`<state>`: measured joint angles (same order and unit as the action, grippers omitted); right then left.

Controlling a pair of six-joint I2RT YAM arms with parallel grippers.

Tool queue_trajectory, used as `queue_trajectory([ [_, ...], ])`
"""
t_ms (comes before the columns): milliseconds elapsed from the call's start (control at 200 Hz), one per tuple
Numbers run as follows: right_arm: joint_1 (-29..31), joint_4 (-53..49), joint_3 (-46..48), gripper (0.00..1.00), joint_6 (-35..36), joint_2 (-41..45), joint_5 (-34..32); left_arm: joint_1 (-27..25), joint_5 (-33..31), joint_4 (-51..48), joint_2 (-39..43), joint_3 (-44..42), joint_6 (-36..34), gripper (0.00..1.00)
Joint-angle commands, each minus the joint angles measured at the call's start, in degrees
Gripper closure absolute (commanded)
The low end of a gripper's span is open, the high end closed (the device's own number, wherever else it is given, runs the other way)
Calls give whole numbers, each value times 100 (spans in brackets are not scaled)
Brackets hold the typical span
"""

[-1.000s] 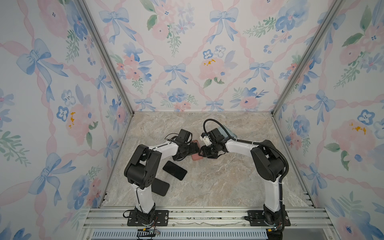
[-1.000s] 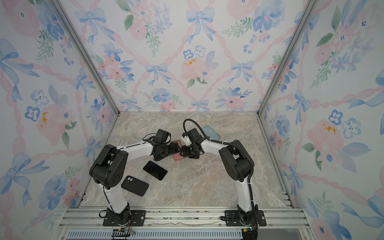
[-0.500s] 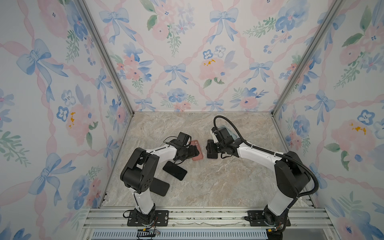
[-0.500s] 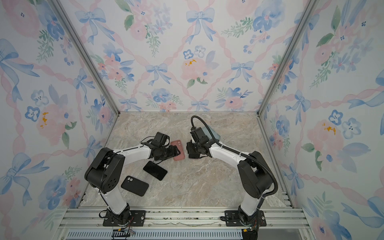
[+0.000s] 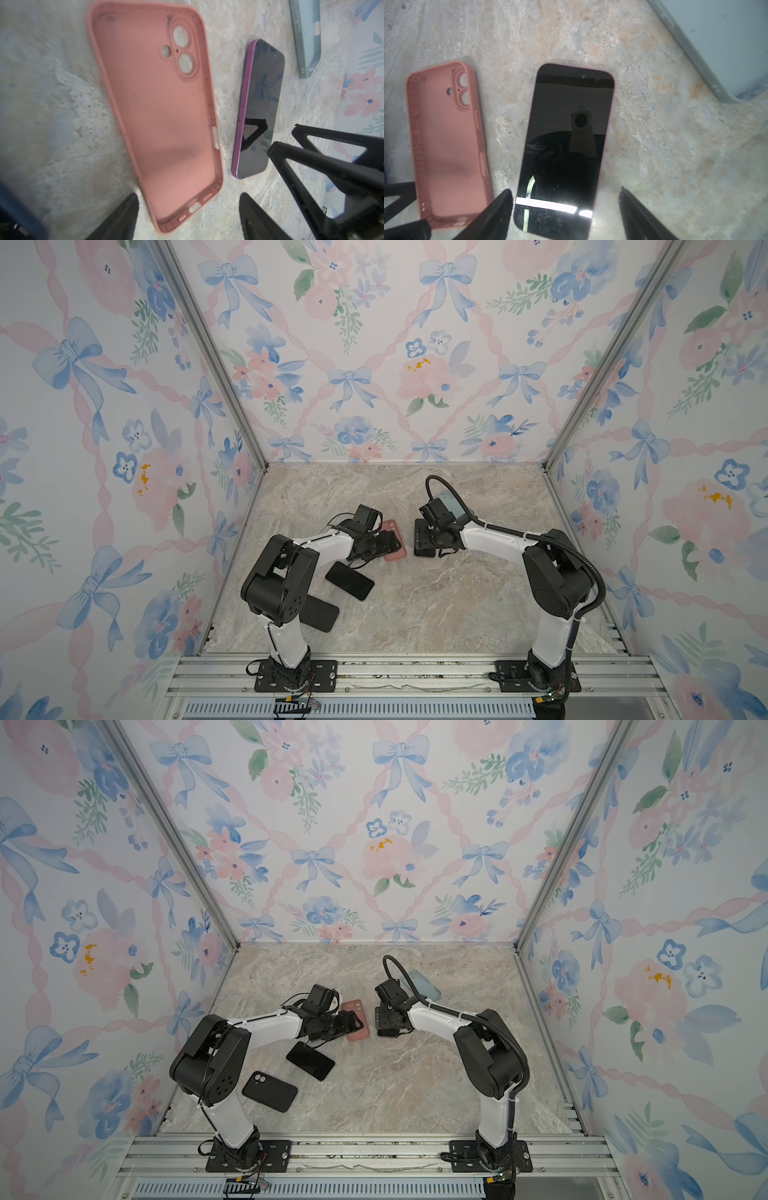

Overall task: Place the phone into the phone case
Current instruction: 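Grasp the purple-framed phone with right gripper while left gripper hovers over the case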

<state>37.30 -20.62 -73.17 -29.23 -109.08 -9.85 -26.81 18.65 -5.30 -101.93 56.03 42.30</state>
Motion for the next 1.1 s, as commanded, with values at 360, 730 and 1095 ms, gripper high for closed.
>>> queue_trajectory([
  [360, 84, -718, -561, 17, -887, -502, -235, -53, 133, -24, 184, -48, -114, 18],
  [730, 234, -808, -703, 12, -1141, -673, -286, 39, 173, -133, 326, 23, -321, 17],
  [1095, 343, -1144, -930, 10, -1279, -845, -490, 202, 160, -304, 527, 110, -529, 16],
])
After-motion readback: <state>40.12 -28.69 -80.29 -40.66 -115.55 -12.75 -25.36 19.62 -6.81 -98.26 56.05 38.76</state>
